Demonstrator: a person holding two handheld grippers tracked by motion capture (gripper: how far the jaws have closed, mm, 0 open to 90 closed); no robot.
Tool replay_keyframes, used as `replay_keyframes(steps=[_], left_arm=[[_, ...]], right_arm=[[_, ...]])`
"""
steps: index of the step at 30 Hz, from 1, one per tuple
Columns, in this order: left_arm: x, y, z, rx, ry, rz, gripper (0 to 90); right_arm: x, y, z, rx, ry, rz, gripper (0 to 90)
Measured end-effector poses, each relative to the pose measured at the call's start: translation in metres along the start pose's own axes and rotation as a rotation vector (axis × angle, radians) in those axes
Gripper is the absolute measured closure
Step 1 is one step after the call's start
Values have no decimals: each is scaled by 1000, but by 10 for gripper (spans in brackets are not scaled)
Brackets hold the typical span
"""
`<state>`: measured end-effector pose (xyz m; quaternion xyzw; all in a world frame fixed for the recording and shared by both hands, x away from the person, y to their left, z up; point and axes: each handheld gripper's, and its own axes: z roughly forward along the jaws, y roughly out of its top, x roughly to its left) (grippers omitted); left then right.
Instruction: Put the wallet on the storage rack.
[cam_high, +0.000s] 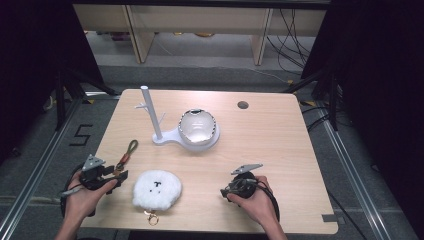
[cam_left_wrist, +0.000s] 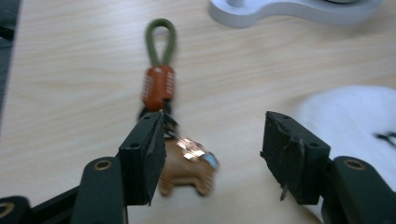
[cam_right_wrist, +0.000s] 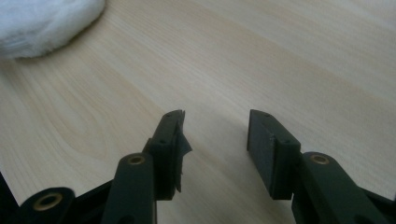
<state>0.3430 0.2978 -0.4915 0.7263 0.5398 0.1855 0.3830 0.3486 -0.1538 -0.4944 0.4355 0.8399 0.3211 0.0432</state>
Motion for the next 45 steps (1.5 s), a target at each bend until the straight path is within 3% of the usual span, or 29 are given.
replay_keyframes(steps=[4, 5, 6, 12, 13, 15, 18, 20, 21, 24, 26, 31, 41, 44, 45], left_arm=[[-13, 2, -3, 23, -72, -2, 372], [-13, 2, -3, 23, -72, -2, 369], [-18, 6, -3, 50, -102, 8, 364], [-29, 18, 0, 81, -136, 42, 361], [-30, 22, 2, 113, -145, 65, 361], [-30, 24, 3, 132, -150, 69, 361], [-36, 31, 10, 191, -137, 66, 360], [-37, 32, 13, 201, -148, 55, 361], [-37, 35, 17, 263, -151, 64, 359], [-39, 38, 21, 285, -135, 64, 359], [-40, 41, 28, 334, -116, 59, 356], [-46, 41, 34, 392, -115, 43, 357], [-57, 39, 46, 458, -107, 71, 367], [-57, 40, 48, 462, -105, 60, 372], [-58, 38, 50, 465, -104, 35, 378]], right_arm=[[-4, -3, 0, 12, 9, 29, 548], [-4, -3, 0, 12, 9, 29, 548], [-5, -3, -2, 29, -2, 67, 552], [-5, 0, -9, 2, -9, 81, 558], [-3, 1, -10, 6, -10, 93, 557], [-4, 2, -11, 3, -25, 86, 556], [-3, 3, -15, 6, -32, 94, 551], [-3, 4, -16, 5, -33, 96, 548], [-2, 6, -18, 4, -35, 88, 545], [-1, 7, -20, 8, -34, 85, 544], [-1, 8, -21, 6, -32, 81, 541], [3, 9, -22, -19, -28, 77, 541], [7, 10, -24, -19, -25, 67, 544], [6, 11, -25, -16, -23, 71, 544], [5, 11, -26, 0, -23, 69, 544]])
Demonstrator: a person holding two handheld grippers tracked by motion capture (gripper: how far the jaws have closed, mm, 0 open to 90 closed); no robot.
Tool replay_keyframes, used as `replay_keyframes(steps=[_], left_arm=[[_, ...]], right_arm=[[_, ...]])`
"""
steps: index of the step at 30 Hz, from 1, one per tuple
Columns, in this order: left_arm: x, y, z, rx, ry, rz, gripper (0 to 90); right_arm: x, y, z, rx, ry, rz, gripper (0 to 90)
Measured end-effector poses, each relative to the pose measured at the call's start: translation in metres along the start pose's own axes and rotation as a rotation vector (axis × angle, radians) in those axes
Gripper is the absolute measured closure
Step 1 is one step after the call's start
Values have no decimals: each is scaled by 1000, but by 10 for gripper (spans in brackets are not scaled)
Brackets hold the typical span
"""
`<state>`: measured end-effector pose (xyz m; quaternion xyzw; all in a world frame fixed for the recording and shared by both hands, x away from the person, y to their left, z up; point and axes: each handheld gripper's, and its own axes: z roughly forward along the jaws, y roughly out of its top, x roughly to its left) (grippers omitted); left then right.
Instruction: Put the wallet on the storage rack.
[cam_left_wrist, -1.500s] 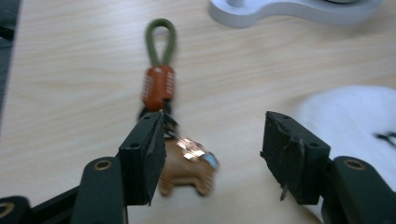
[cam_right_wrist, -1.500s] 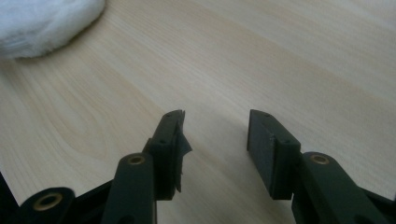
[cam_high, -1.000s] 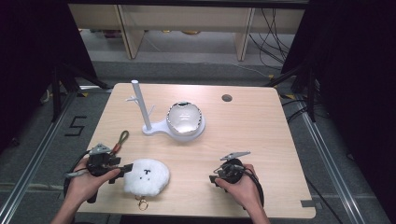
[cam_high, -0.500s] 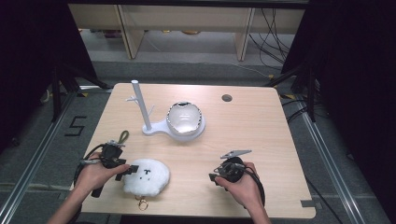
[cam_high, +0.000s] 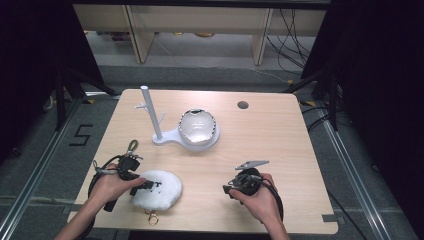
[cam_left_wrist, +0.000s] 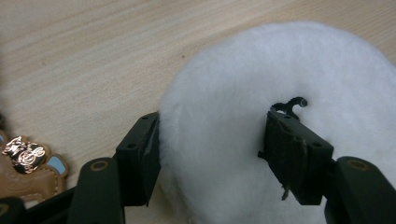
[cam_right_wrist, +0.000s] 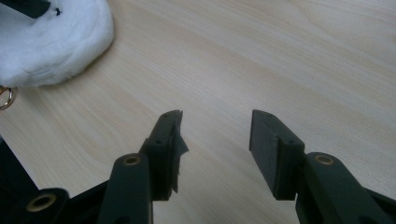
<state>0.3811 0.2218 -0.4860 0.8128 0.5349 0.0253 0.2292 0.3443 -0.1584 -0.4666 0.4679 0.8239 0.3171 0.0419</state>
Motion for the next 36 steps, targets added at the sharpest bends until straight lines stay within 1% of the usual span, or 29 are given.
replay_keyframes(steps=[1, 2, 3, 4, 7, 8, 9, 12, 13, 14, 15, 16, 18, 19, 20, 21, 23, 25, 26, 27, 28, 29, 30, 31, 32, 33, 34, 35, 36], left_arm=[[0, 0, 0, 0, 0, 0, 382], [0, -2, 4, -1, -1, -25, 387], [1, -2, 3, 4, -1, -11, 391], [0, -3, 3, 0, -2, -9, 404], [-1, -3, 3, 3, 3, 3, 452], [-3, -4, 3, -6, 15, 2, 452], [-2, -4, 2, -7, 22, 51, 502], [-3, -6, 3, -24, 20, 63, 586], [-5, -8, 2, -37, 28, 61, 586], [-6, -10, 0, -61, 34, 89, 661], [-6, -10, 0, -61, 34, 89, 699], [-8, -14, -1, -88, 45, 125, 735], [-10, -16, -1, -106, 49, 150, 762], [-10, -16, -1, -106, 49, 150, 772], [-11, -19, -2, -132, 55, 160, 780], [-11, -19, -2, -132, 55, 160, 785], [-9, -21, -5, -138, 27, 168, 795], [-11, -25, -8, -187, 20, 161, 802], [-12, -27, -10, -216, 17, 148, 805], [-12, -29, -13, -232, 9, 158, 807], [-12, -29, -13, -232, 9, 158, 808], [-12, -33, -18, -269, -5, 164, 809], [-12, -34, -20, -279, -22, 167, 809], [-12, -34, -20, -279, -22, 167, 808], [-13, -37, -22, -302, -54, 156, 808], [-14, -39, -26, -345, -70, 148, 809], [-15, -40, -27, -375, -95, 144, 809], [-16, -40, -29, -397, -89, 150, 809], [-16, -40, -29, -397, -89, 150, 809]], right_arm=[[0, 0, 0, 0, 0, 0, 544], [1, 0, 0, -2, -4, 2, 543], [1, 0, -1, -3, 6, 9, 543], [2, -1, 0, -28, -2, -2, 543], [1, 0, -2, -11, -1, 6, 543], [1, 0, -2, -11, -1, 6, 543], [0, 0, -4, -12, -4, -6, 543], [1, -1, -5, -30, -16, 1, 543], [1, -2, -6, -32, -10, -2, 543], [2, -2, -5, -32, -12, -2, 543], [2, -2, -5, -32, -12, -2, 543], [1, -1, -5, -24, -3, -15, 543], [3, 0, -5, -15, -4, -8, 543], [3, 0, -5, -15, -4, -8, 543], [5, 0, -4, -31, 4, -3, 543], [5, 0, -4, -31, 4, -3, 543], [5, 0, -3, -33, 7, -6, 543], [5, 1, -3, -41, 4, -9, 543], [4, 2, -4, -30, 3, -5, 543], [6, 2, -4, -36, 9, 12, 543], [8, 2, -6, -37, 27, 35, 543], [7, 3, -5, -68, 5, 15, 543], [7, 4, -6, -65, 6, 17, 542], [7, 4, -6, -65, 6, 17, 542], [8, 4, -6, -65, 8, 26, 541], [6, 6, -5, -116, 26, -24, 539], [7, 7, -5, -118, 30, -13, 538], [8, 8, -5, -142, 42, -33, 538], [9, 9, -5, -150, 47, -25, 535]])
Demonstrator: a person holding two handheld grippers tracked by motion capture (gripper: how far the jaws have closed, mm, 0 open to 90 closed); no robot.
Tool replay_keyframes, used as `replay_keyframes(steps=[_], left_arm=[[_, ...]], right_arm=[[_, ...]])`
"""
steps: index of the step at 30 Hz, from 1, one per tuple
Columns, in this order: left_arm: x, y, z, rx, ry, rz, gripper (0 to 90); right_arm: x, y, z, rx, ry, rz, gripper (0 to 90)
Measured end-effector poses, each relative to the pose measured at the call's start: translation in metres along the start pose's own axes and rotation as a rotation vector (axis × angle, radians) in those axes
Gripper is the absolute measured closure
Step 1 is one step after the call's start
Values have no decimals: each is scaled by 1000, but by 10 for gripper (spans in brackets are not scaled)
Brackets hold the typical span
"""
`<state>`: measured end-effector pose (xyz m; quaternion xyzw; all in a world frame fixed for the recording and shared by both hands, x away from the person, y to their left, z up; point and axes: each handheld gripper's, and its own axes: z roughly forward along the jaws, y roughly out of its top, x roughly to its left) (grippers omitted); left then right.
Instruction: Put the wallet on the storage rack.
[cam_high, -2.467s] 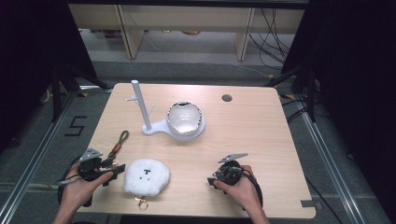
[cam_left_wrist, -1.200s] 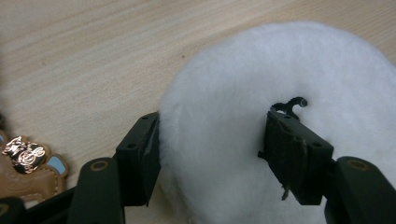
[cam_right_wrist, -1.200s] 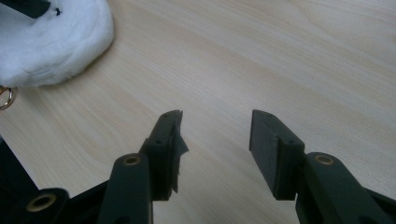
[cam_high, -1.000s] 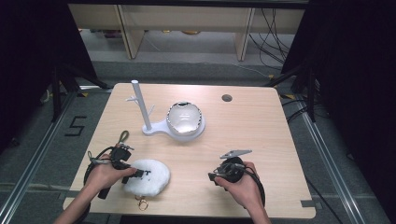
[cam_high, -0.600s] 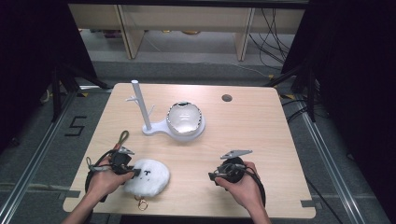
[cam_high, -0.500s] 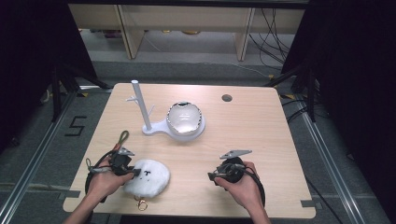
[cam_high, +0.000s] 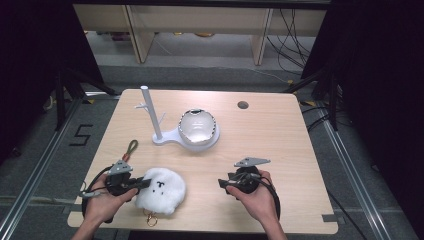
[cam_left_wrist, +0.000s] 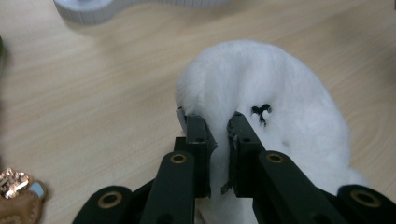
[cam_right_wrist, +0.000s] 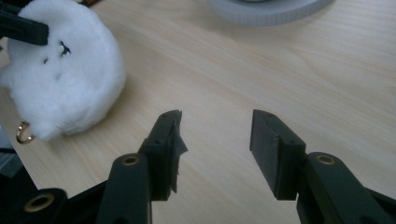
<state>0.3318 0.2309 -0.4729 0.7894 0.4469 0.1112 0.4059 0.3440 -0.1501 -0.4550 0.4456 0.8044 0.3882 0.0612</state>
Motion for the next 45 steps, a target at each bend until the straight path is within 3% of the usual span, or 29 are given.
replay_keyframes(steps=[1, 2, 3, 4, 8, 9, 12, 13, 14, 16, 20, 21, 26, 27, 29, 32, 33, 37, 39, 40, 41, 42, 43, 45], left_arm=[[-2, 1, -2, -27, -9, -7, 809], [-5, 4, -6, -70, -9, 11, 809], [-5, 4, -6, -70, -9, 11, 810], [-10, 8, -9, -130, -11, 12, 810], [-15, 15, -12, -188, -14, 22, 809], [-16, 18, -13, -208, -18, 24, 809], [-21, 28, -11, -250, -18, 57, 809], [-21, 28, -11, -250, -18, 57, 809], [-25, 34, -10, -257, -23, 83, 809], [-28, 38, -10, -262, -20, 95, 809], [-38, 51, -6, -295, -35, 122, 808], [-38, 51, -6, -295, -35, 122, 808], [-45, 60, -2, -310, -37, 156, 808], [-46, 61, -2, -313, -40, 159, 808], [-49, 64, -1, -332, -42, 163, 808], [-50, 66, 0, -351, -41, 171, 807], [-51, 67, 1, -366, -36, 181, 807], [-53, 68, 2, -397, -40, 196, 806], [-55, 69, 1, -401, -28, 214, 806], [-57, 70, 1, -419, -25, 228, 805], [-57, 70, 1, -419, -25, 228, 805], [-59, 70, 3, -449, -27, 244, 804], [-59, 70, 3, -449, -27, 244, 803], [-60, 71, 1, -475, -1, 275, 798]], right_arm=[[0, 0, 0, 0, 0, 0, 535], [2, 2, 2, -34, 10, -4, 532], [2, 2, 2, -34, 10, -4, 532], [5, 5, 2, -45, 22, 1, 528], [8, 10, 2, -84, 44, 2, 524], [11, 14, 3, -117, 60, 19, 517], [15, 20, 4, -156, 78, 13, 493], [15, 20, 4, -156, 78, 13, 493], [17, 26, 6, -199, 99, -12, 471], [20, 32, 6, -224, 114, -35, 450], [26, 45, 6, -240, 139, -35, 422], [25, 47, 7, -248, 130, -71, 421], [31, 56, 5, -255, 133, -81, 411], [30, 60, 6, -264, 121, -120, 398], [31, 62, 6, -251, 112, -100, 391], [27, 65, 9, -264, 92, -137, 389], [27, 66, 10, -257, 112, -126, 389], [27, 67, 12, -267, 96, -129, 396], [26, 67, 12, -271, 95, -137, 420], [26, 68, 12, -282, 86, -152, 485], [26, 68, 12, -282, 86, -152, 485], [27, 68, 10, -285, 97, -161, 571], [27, 68, 10, -285, 97, -161, 571], [28, 69, 7, -310, 71, -210, 666]])
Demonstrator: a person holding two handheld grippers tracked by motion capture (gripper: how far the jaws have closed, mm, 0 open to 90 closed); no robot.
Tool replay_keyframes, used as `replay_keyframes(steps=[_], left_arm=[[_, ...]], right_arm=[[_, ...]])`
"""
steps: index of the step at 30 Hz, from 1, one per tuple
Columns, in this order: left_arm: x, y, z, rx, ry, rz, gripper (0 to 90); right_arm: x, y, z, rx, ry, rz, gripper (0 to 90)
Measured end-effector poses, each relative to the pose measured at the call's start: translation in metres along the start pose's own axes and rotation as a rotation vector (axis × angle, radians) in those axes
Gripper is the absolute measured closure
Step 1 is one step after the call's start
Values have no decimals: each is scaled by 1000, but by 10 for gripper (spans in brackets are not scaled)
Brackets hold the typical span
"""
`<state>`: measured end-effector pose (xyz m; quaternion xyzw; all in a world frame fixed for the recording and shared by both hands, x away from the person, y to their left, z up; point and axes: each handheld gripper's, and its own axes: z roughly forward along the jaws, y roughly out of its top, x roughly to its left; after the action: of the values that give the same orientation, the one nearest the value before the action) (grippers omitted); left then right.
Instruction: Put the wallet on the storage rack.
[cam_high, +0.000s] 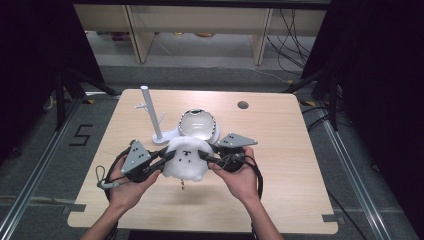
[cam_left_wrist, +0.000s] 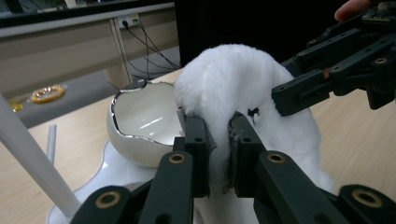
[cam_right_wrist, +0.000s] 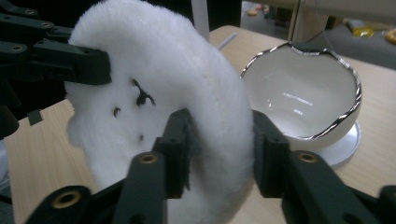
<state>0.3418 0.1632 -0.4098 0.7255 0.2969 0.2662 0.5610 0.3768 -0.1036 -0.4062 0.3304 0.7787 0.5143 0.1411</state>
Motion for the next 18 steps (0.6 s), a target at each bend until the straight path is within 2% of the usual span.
replay_keyframes(steps=[1, 3, 4, 6, 7, 8, 9, 10, 11, 12, 13, 14, 15, 16, 18], left_arm=[[1, 0, 0, -11, 4, 11, 792], [1, 1, 1, -19, 3, 17, 772], [2, 1, 1, -44, 7, 19, 755], [3, 2, 1, -53, 11, 24, 738], [4, 2, 1, -62, 13, 19, 713], [7, 3, -1, -84, 29, 23, 647], [7, 3, -1, -84, 29, 23, 598], [9, 4, -2, -92, 36, 21, 598], [10, 4, -3, -97, 45, 17, 555], [11, 4, -4, -99, 48, 15, 519], [12, 3, -6, -95, 56, 3, 488], [16, 2, -10, -101, 74, 26, 447], [16, 0, -13, -88, 84, -6, 438], [19, -1, -15, -98, 96, 20, 427], [21, -3, -18, -97, 106, 15, 417]], right_arm=[[-1, 1, -1, -22, -1, -18, 699], [-1, 2, -4, -30, -12, -27, 717], [1, 3, -6, -61, -21, -28, 745], [3, 4, -8, -63, -31, -34, 753], [1, 5, -8, -90, -22, -71, 761], [1, 7, -11, -106, -39, -82, 768], [1, 7, -11, -106, -39, -82, 768], [2, 8, -11, -118, -28, -71, 771], [1, 9, -12, -130, -28, -65, 773], [2, 11, -13, -134, -42, -68, 775], [0, 13, -13, -147, -35, -88, 777], [-1, 16, -14, -163, -43, -76, 777], [-2, 18, -15, -157, -49, -85, 777], [-3, 19, -15, -170, -49, -80, 777], [-4, 21, -16, -180, -59, -90, 777]])
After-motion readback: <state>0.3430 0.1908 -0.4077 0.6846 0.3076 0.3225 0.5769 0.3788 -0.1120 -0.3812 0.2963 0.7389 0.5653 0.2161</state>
